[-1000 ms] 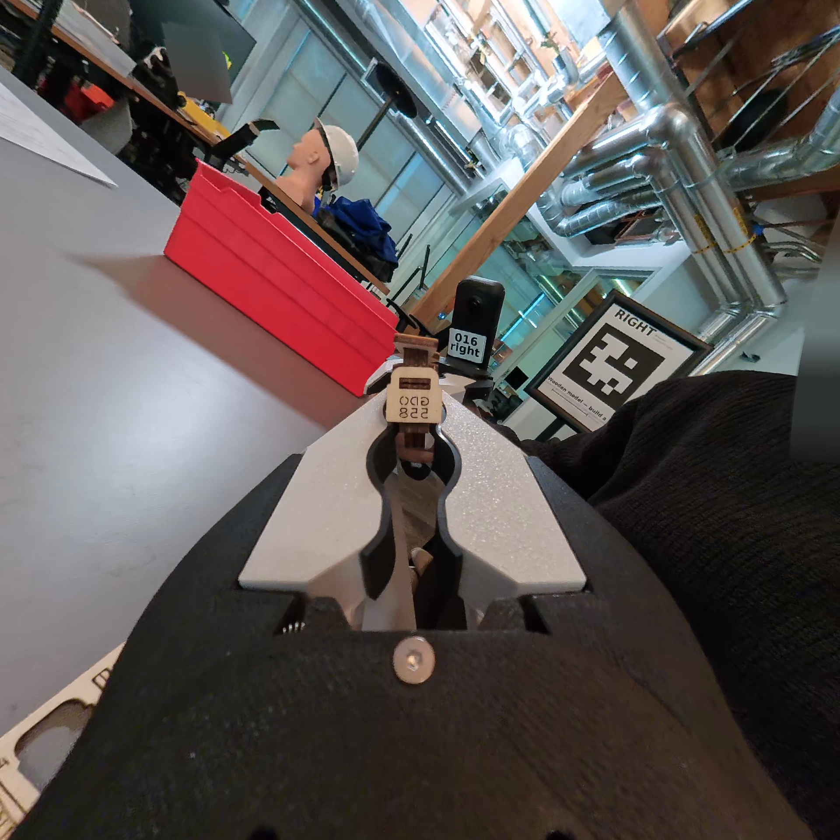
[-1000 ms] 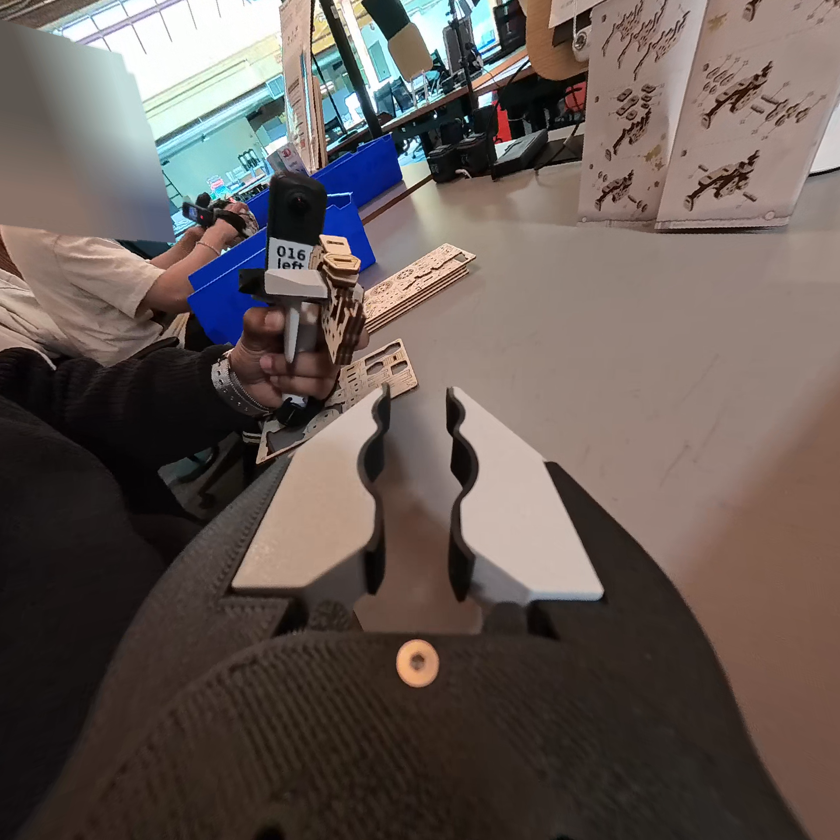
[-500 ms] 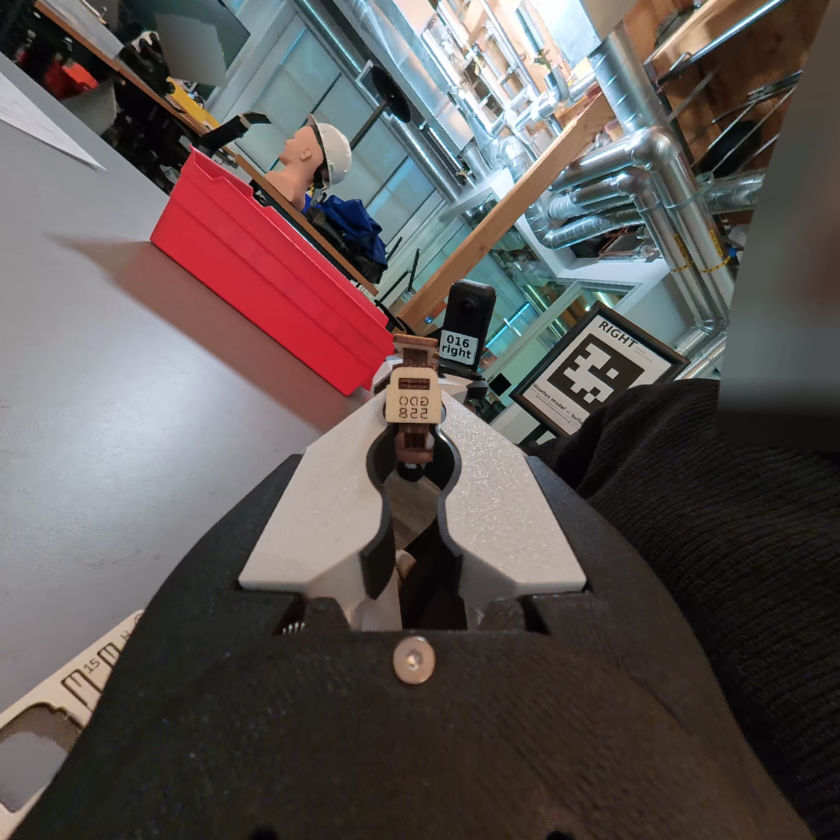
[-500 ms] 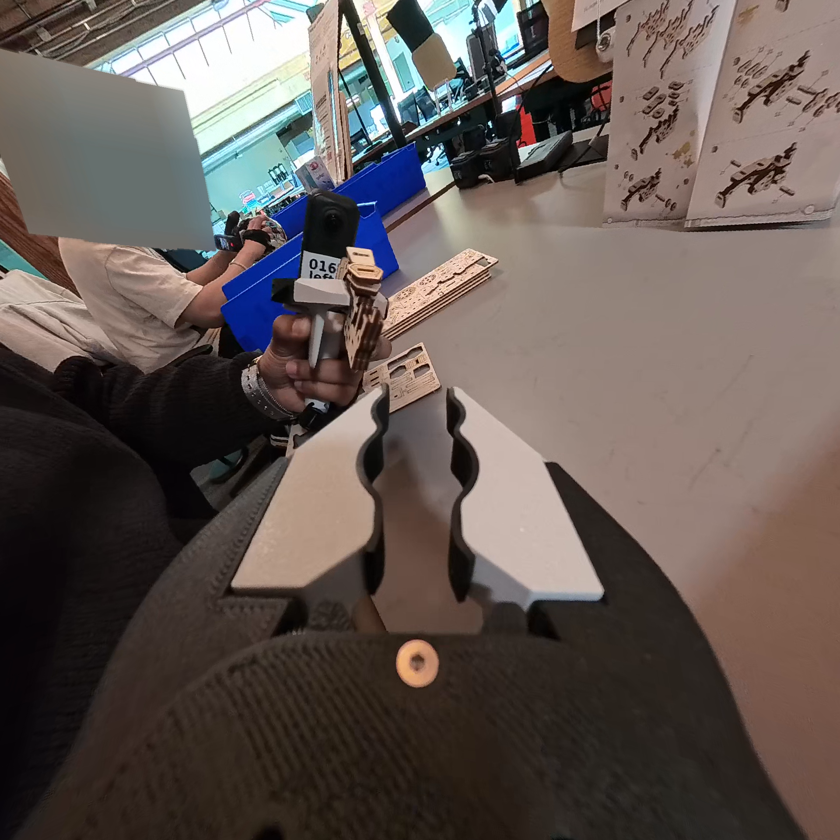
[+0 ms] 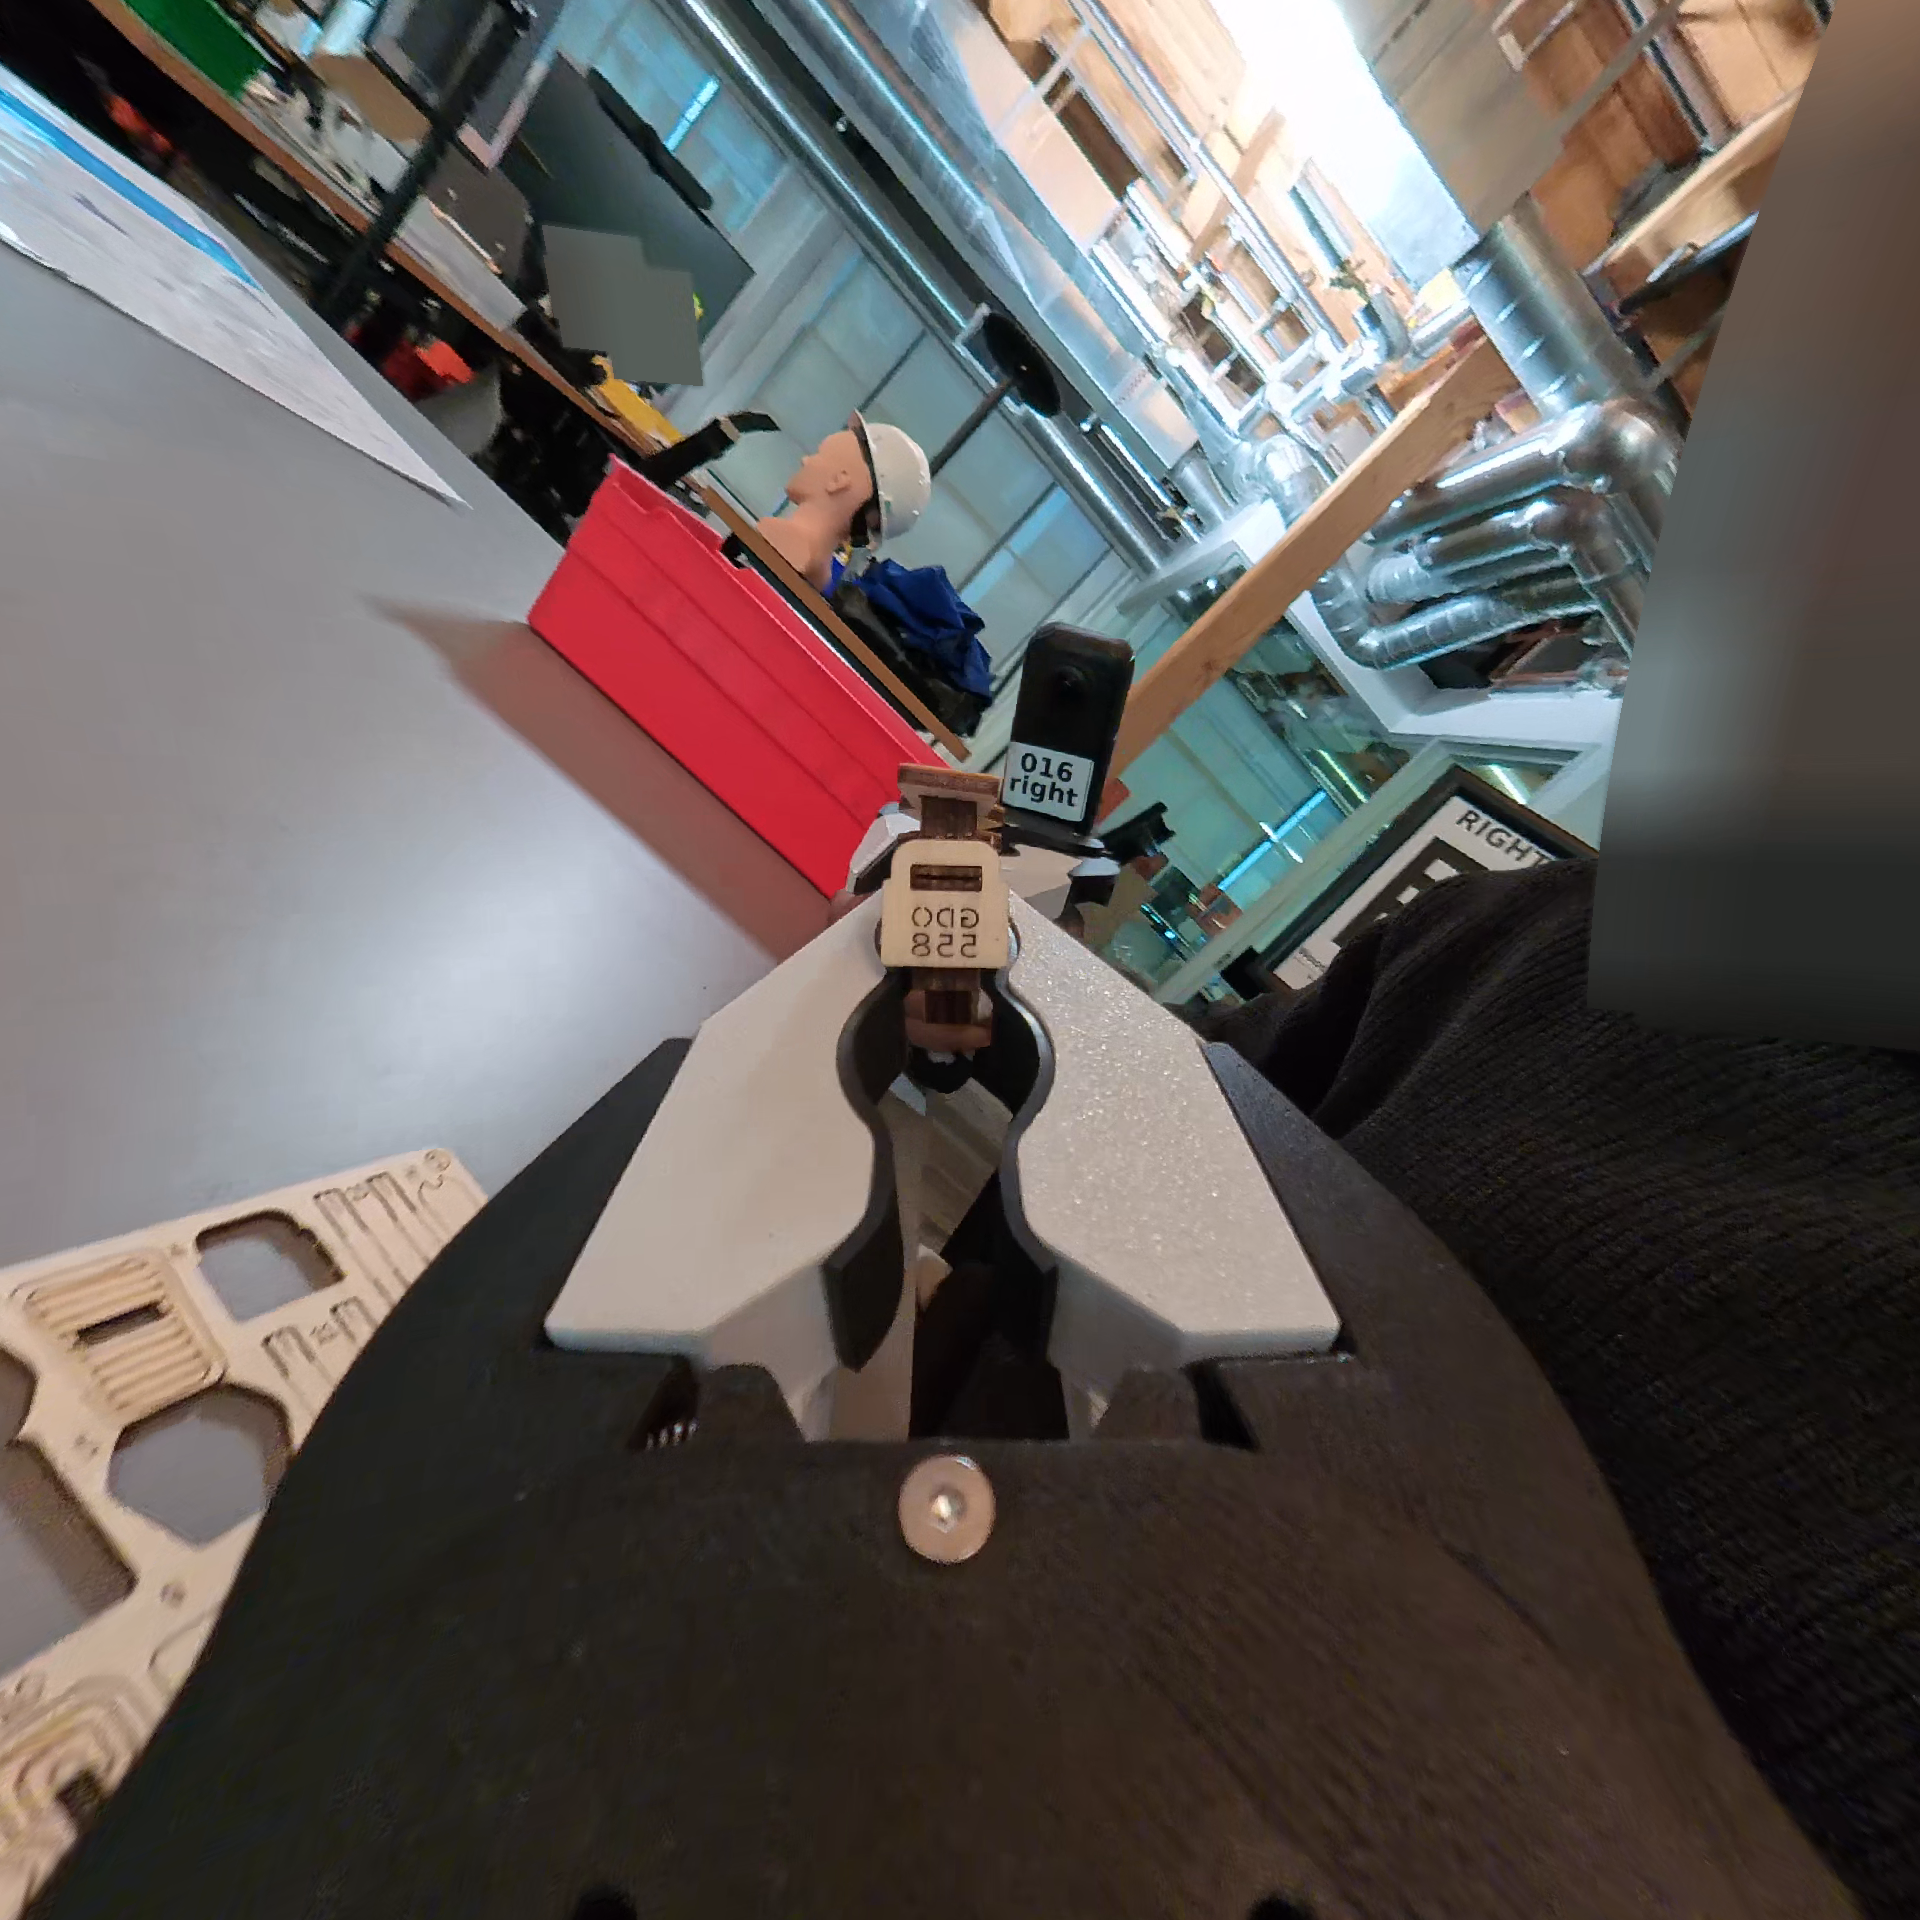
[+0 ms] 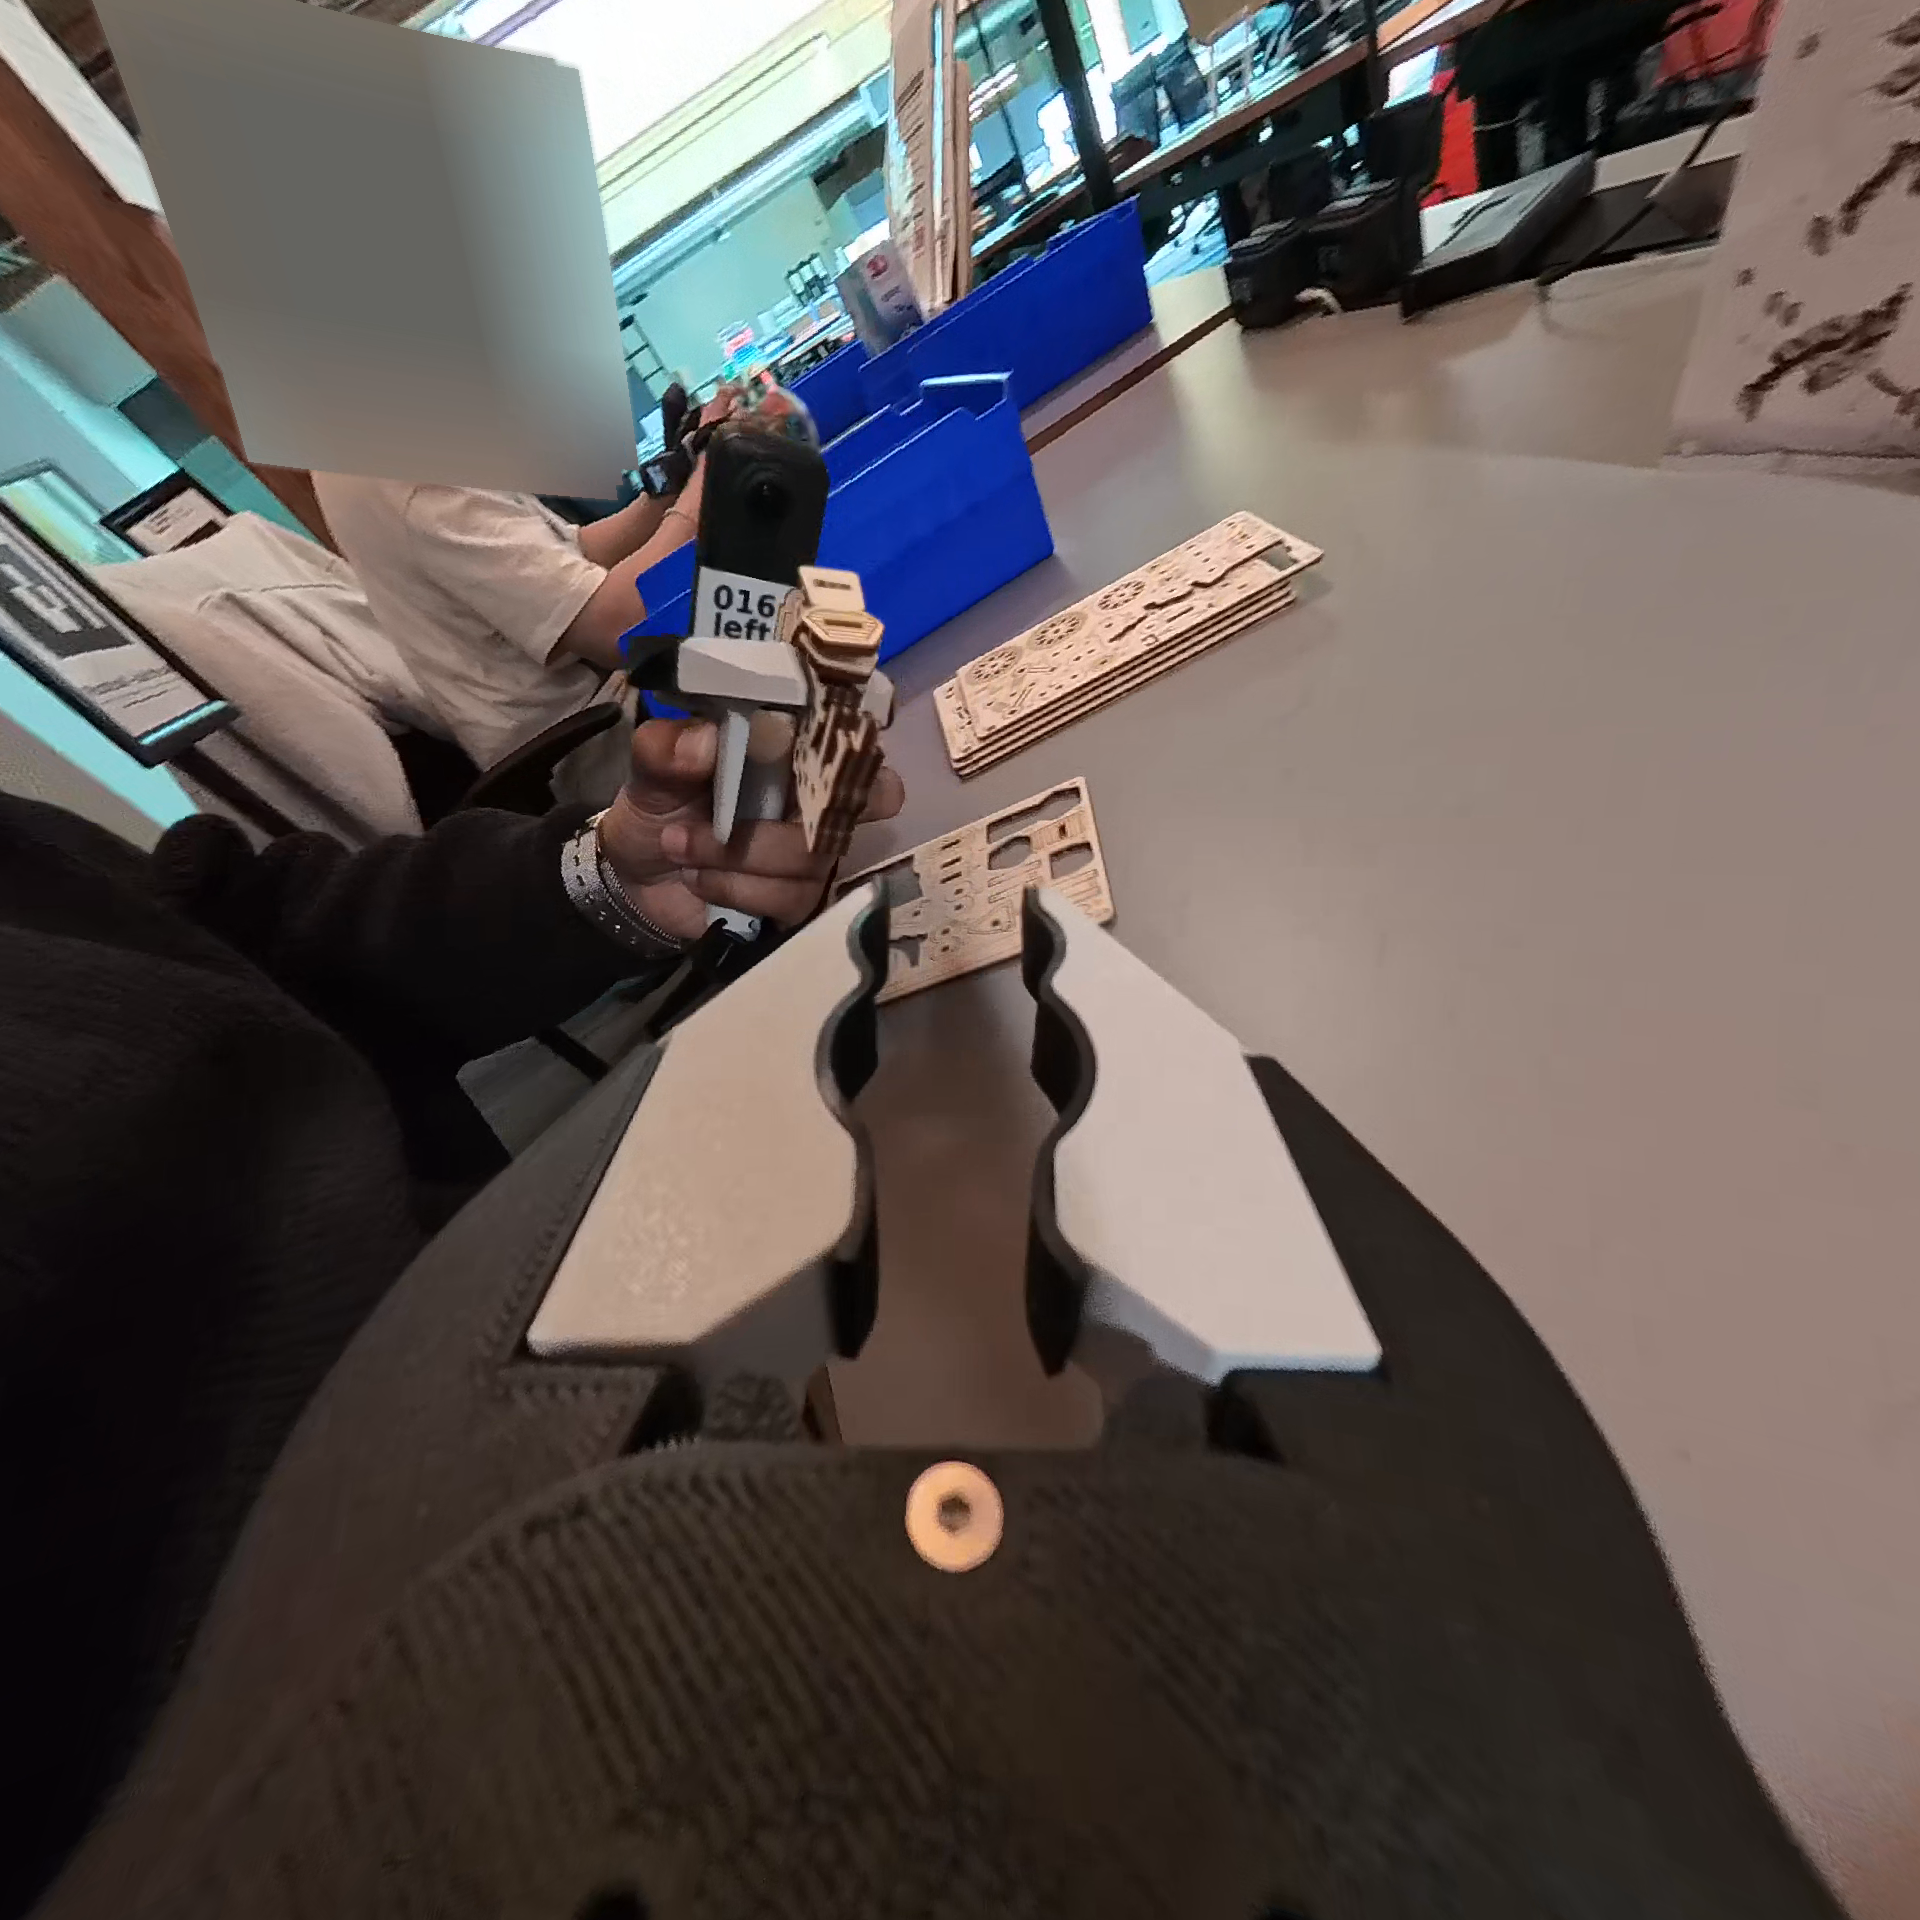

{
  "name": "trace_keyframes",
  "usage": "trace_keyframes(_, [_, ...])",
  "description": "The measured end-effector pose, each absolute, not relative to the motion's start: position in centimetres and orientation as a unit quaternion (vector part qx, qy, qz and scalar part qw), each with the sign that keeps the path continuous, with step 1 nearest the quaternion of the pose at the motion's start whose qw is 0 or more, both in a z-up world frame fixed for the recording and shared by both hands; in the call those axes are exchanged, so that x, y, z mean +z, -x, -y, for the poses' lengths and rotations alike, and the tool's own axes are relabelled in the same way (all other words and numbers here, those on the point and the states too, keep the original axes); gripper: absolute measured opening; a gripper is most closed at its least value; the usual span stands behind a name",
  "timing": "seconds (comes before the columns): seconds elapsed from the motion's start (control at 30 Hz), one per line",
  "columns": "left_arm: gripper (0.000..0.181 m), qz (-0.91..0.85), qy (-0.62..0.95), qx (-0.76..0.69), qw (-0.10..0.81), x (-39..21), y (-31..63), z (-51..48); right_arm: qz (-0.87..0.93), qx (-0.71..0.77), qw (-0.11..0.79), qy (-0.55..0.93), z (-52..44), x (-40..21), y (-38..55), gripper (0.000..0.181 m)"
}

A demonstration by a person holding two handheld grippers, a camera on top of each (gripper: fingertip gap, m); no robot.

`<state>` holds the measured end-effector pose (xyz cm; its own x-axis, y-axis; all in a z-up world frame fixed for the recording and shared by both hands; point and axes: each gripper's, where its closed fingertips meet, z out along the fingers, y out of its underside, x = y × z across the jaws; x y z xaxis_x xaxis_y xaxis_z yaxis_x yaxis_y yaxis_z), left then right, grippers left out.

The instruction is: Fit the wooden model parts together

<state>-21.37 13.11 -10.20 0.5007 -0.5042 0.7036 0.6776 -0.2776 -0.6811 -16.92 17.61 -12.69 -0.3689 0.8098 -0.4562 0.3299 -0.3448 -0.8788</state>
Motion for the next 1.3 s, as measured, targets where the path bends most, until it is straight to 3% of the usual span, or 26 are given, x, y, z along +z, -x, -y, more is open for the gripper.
trace_keyframes(0.03, [0.005,0.072,0.631,-0.487,0.600,-10.3,21.5,-12.8,0.544,0.629,0.184,0.523,-17.3,-12.7,17.2,0.024])
trace_keyframes(0.57, [0.006,0.096,0.644,-0.440,0.618,-10.9,22.4,-10.4,0.586,0.636,0.137,0.483,-14.5,-12.9,19.4,0.024])
trace_keyframes(1.3, [0.006,0.021,0.653,-0.523,0.547,-11.3,18.6,-16.0,0.519,0.606,0.220,0.561,-19.0,-13.2,14.5,0.024])
